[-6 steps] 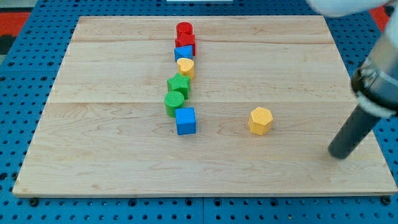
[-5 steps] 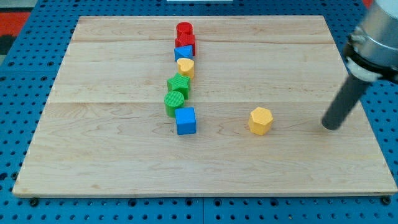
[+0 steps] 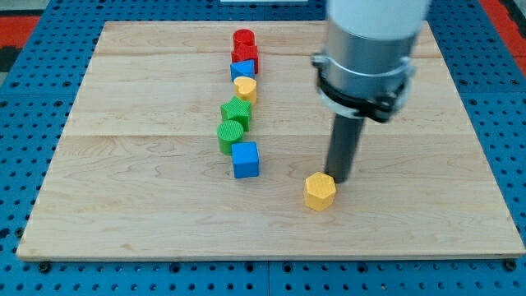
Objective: Push the yellow hexagon below the blue cube
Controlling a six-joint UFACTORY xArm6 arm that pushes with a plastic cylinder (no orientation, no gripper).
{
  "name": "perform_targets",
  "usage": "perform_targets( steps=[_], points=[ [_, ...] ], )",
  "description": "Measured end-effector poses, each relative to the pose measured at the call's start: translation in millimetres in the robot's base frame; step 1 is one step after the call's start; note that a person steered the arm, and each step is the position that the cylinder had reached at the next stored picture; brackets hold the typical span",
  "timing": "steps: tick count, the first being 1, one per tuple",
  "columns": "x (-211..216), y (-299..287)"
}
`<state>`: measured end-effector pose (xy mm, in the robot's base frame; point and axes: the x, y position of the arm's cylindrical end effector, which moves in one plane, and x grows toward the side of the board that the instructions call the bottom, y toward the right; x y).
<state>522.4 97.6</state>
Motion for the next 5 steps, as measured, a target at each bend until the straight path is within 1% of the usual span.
perform_targets(
  steps=[1, 2, 3, 4, 5],
  points=[
    [13.6, 26.6],
    [27.7, -11.6],
    [23.2, -65.3],
    [21.1, -84.3],
    [24.0, -80.6]
  ],
)
